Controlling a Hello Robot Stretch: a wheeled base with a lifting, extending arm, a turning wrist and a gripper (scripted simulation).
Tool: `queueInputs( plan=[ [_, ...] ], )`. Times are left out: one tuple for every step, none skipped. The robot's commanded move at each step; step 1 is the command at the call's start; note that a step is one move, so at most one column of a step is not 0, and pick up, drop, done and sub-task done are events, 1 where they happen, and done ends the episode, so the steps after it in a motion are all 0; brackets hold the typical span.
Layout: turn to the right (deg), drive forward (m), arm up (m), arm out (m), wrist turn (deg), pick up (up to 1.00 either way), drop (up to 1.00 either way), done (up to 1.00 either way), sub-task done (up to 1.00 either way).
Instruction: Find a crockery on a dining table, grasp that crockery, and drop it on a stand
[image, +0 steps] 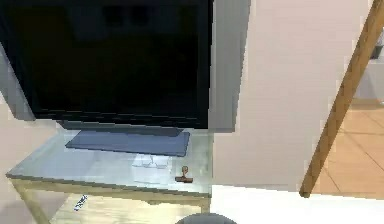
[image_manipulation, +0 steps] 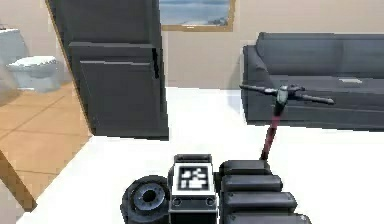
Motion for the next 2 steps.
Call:
queueInputs(
  plan=[
    [45.0,0.00,0.00,0.00,0.0,0.00,0.00,0.00,0.00],
    [0.0,0.45,0.00,0.00,0.0,0.00,0.00,0.00,0.00]
  ],
)
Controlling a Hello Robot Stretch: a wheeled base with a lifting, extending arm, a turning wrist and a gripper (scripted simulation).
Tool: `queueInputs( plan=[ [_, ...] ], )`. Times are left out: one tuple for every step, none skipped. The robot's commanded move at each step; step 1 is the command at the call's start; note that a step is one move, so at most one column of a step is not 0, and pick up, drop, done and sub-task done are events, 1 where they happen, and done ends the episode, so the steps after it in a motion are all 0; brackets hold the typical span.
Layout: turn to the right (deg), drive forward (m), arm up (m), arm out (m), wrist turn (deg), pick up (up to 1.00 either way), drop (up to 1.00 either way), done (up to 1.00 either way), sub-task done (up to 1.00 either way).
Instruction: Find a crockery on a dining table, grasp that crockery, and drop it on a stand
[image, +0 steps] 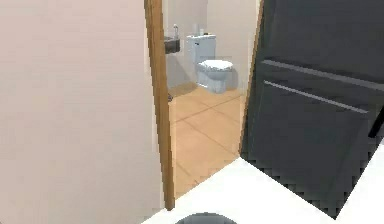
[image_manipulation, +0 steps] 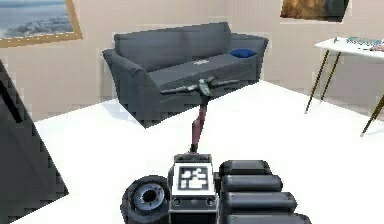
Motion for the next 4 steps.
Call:
queueInputs(
  plan=[
    [15.0,0.00,0.00,0.00,0.0,0.00,0.00,0.00,0.00],
    [0.0,1.00,0.00,0.00,0.0,0.00,0.00,0.00,0.00],
    [3.0,0.00,0.00,0.00,0.0,0.00,0.00,0.00,0.00],
    [0.0,0.30,0.00,0.00,0.0,0.00,0.00,0.00,0.00]
  ],
)
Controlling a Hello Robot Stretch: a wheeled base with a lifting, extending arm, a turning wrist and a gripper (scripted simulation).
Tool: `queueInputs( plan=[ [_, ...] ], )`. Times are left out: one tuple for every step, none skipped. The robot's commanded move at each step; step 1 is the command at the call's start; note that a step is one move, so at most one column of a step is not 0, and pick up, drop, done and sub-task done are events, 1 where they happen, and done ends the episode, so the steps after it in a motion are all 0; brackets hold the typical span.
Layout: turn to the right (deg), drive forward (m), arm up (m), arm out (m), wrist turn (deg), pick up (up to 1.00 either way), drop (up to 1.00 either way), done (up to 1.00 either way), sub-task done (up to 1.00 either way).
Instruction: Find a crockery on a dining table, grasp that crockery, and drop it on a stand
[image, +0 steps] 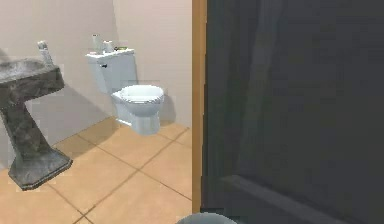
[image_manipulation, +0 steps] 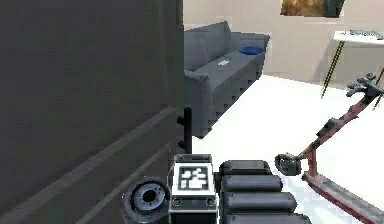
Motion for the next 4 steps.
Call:
queueInputs(
  plan=[
    [-45.0,0.00,0.00,0.00,0.0,0.00,0.00,0.00,0.00],
    [-9.0,0.00,0.00,0.00,0.0,0.00,0.00,0.00,0.00],
    [0.0,0.40,0.00,0.00,0.0,0.00,0.00,0.00,0.00],
    [-45.0,0.00,0.00,0.00,0.0,0.00,0.00,0.00,0.00]
  ],
)
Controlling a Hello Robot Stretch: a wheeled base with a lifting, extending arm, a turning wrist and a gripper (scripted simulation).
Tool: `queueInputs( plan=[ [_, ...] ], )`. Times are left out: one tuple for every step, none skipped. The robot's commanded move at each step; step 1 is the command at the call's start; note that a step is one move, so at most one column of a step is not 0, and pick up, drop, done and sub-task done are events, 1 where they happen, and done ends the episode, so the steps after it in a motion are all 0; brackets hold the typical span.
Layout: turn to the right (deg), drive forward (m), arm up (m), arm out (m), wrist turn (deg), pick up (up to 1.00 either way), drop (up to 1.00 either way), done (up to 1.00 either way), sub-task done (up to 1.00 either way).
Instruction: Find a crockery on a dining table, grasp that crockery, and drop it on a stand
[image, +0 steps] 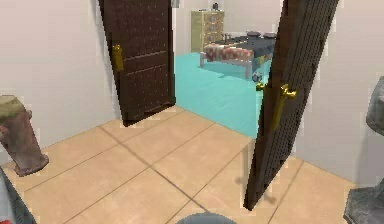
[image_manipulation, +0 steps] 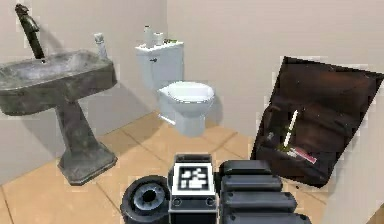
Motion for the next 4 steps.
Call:
queueInputs(
  plan=[
    [-6.0,0.00,0.00,0.00,0.0,0.00,0.00,0.00,0.00],
    [0.0,1.00,0.00,0.00,0.0,0.00,0.00,0.00,0.00],
    [-3.0,0.00,0.00,0.00,0.0,0.00,0.00,0.00,0.00],
    [0.0,0.20,0.00,0.00,0.0,0.00,0.00,0.00,0.00]
  ],
)
